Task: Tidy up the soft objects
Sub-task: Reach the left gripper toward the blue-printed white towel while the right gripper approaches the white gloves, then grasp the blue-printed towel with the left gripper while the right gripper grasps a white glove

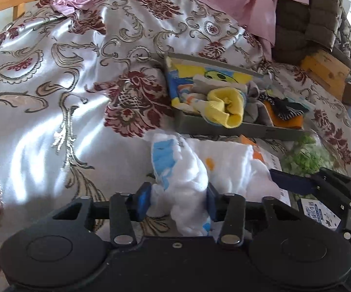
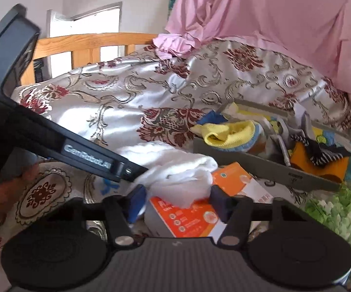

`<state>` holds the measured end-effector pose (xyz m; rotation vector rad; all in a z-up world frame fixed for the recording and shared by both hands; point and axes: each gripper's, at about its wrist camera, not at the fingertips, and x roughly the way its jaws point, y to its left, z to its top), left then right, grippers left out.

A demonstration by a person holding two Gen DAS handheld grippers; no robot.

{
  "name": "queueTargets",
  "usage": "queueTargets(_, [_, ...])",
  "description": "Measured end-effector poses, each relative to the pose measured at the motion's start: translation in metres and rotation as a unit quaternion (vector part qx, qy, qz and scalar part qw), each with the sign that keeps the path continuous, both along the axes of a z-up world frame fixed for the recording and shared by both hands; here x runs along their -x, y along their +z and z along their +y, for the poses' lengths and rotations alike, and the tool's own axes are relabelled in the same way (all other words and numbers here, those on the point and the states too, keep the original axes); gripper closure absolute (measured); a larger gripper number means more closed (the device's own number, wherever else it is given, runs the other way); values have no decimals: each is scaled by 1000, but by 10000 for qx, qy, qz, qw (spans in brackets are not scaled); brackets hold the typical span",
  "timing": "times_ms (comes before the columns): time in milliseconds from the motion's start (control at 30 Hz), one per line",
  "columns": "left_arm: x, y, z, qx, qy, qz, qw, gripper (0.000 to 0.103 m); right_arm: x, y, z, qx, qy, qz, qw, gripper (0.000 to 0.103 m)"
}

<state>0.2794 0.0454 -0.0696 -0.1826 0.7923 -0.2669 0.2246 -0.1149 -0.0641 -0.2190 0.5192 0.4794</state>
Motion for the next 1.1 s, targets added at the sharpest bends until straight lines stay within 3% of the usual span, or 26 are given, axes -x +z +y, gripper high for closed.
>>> queueTargets(267, [1, 5, 5, 289, 215, -6, 9994, 63, 3, 5, 4, -111, 117, 2, 9999, 77])
queueTargets(300, [2, 5, 4, 282, 248, -16, 9993, 63, 4, 5, 4, -118, 124, 0, 9999, 85])
queueTargets(400, [4, 9, 4, 286, 344, -75, 9990, 65, 5, 8, 3, -195, 77, 17, 9998, 92])
queueTargets(933, [36, 38, 8, 863, 444, -211, 9951, 66, 45, 31, -12, -145, -234, -323, 9991, 95])
queueTargets(1100, [52, 47, 4, 718, 421, -343, 9959, 67, 62, 40, -27, -124, -525, -301, 9981, 99])
